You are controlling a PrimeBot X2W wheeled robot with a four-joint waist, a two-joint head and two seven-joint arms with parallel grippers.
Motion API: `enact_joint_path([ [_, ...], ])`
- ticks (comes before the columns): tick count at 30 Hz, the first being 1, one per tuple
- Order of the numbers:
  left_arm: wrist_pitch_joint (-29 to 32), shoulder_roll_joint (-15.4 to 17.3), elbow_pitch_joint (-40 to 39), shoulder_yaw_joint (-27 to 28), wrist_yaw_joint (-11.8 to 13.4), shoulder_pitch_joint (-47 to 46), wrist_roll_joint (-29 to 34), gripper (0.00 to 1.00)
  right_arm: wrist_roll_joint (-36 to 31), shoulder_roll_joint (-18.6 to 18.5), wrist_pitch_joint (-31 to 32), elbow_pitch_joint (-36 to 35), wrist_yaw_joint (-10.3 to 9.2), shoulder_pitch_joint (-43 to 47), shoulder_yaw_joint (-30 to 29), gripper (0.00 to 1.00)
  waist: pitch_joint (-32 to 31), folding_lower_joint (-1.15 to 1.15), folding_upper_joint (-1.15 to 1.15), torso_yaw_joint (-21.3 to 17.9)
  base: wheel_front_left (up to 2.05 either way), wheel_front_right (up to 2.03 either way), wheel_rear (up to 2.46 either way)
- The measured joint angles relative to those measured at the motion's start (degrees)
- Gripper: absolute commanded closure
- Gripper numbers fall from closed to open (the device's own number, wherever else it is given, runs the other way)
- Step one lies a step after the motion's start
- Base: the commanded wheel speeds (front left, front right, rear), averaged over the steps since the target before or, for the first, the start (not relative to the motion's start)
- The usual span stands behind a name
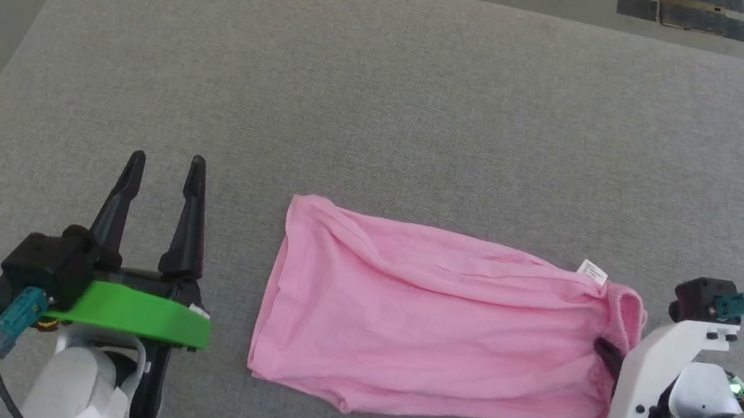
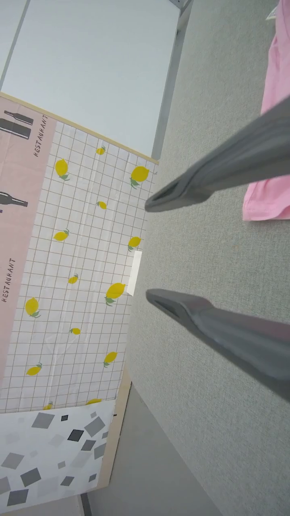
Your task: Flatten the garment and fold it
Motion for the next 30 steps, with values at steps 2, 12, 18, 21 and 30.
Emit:
enact_joint_path([
  [2, 0.0, -0.4, 0.0, 0.5, -0.5, 0.1, 0.3, 0.0, 0.7, -0.1, 0.0, 0.3, 0.01, 0.0, 0.1, 1.0, -0.2, 0.0, 0.0, 0.0, 0.0, 0.0, 0.0],
  [12, 0.0, -1.9, 0.4, 2.0, -2.2, 1.1, 1.6, 0.0, 1.4, -7.0, 2.0, 2.5, 0.04, -0.2, -5.5, 1.0, -1.2, 0.0, 0.0, -0.5, 0.0, 0.0, 0.0],
  [18, 0.0, -2.3, 1.6, 2.4, -2.3, 1.1, 2.6, 0.0, -2.8, -10.5, 3.4, 5.0, 0.04, -0.3, -12.4, 1.0, -1.2, 0.0, 0.0, -1.0, 0.0, 0.0, 0.0],
  [21, 0.0, -2.5, 1.8, 2.5, -2.7, 1.1, 2.7, 0.0, -5.2, -11.2, 3.7, 6.5, 0.04, -0.9, -14.9, 1.0, -1.3, 0.0, 0.0, -1.3, 0.0, 0.0, 0.0],
  [30, 0.0, -3.2, 1.5, 4.2, -3.0, 2.1, 3.0, 0.0, -4.9, -11.0, 11.1, -4.0, 0.03, -1.1, -11.8, 1.0, -3.1, 0.0, 0.0, -1.5, 0.0, 0.0, 0.0],
])
